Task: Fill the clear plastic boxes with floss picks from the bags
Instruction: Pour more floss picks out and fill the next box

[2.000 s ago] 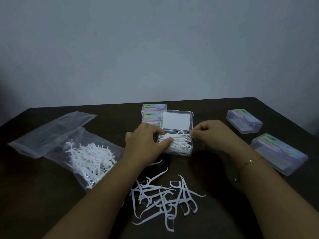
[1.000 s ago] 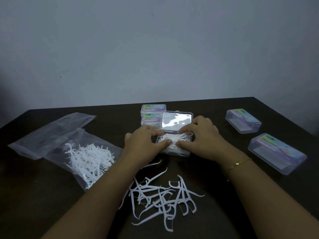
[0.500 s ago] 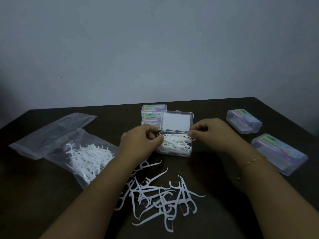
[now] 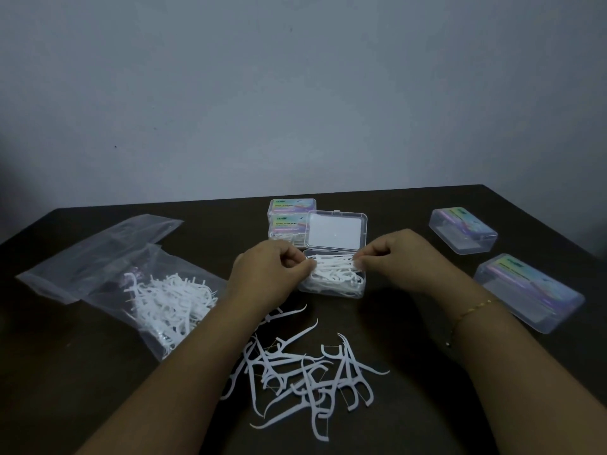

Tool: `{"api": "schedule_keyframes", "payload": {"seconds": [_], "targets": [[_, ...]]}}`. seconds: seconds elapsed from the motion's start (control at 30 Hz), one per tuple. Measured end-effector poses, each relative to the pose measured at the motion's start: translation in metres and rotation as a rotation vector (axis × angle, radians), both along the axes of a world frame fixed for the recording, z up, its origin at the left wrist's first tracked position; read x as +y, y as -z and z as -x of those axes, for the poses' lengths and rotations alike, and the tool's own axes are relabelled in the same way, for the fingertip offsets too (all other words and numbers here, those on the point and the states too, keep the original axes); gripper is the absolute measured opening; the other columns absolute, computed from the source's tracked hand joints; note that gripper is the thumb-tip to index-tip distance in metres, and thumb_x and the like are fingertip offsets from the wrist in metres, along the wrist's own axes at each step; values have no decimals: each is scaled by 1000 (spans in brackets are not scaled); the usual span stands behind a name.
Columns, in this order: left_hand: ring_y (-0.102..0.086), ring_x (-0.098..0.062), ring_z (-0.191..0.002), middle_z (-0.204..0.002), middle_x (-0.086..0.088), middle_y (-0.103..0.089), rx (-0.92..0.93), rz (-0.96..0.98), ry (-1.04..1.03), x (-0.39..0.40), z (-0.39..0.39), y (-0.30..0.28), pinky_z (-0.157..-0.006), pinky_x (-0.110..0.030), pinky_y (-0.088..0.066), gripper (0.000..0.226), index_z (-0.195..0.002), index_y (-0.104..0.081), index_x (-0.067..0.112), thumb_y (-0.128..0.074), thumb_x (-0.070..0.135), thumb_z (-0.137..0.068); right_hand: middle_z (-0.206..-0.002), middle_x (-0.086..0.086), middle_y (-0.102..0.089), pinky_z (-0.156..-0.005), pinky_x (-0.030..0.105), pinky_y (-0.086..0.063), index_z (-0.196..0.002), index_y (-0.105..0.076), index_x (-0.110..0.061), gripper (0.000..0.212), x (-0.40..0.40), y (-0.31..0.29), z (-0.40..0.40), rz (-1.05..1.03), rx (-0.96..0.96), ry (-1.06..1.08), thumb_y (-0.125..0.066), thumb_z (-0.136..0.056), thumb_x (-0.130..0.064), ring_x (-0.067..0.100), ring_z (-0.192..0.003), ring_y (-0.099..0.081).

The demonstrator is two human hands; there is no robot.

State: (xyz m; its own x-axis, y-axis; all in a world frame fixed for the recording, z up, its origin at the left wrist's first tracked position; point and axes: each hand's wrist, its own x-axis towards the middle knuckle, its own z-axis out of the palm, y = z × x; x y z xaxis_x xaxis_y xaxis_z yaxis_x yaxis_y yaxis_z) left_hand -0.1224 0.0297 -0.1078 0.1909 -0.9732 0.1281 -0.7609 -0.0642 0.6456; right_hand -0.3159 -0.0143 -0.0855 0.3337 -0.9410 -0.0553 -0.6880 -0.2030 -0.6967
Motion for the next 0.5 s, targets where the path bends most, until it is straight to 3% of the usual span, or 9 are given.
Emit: {"api": "schedule_keyframes", "payload": {"seconds": [0.17,0.33,0.5], "targets": [[-57,-1,-85,-85,18,-61,-60,9,-19,-2,-4,1,-93,-45,-48,21,-95,-67,33,-67,49,-81,-83,-3,-62,-58,17,-41,-75,-62,-21,13,-3,-1,6,-10,23,98,-63,-88,-22,8,-76,-56],[-56,-2,-84,-86,16,-62,-119,5,-14,-2,-1,1,-90,-44,-48,17,-83,-67,34,-66,51,-81,-83,0,-65,-65,20,-48,-70,-64,-22,15,-1,0,3,-59,43,57,-67,-85,-22,11,-78,-60],[-55,-2,-86,-87,17,-60,-91,48,1,-1,-1,2,-93,-45,-47,16,-83,-65,33,-66,49,-82,-88,-1,-66,-61,17,-43,-75,-65,-23,12,2,-2,3,-47,10,47,-64,-88,-23,9,-78,-59]]}}
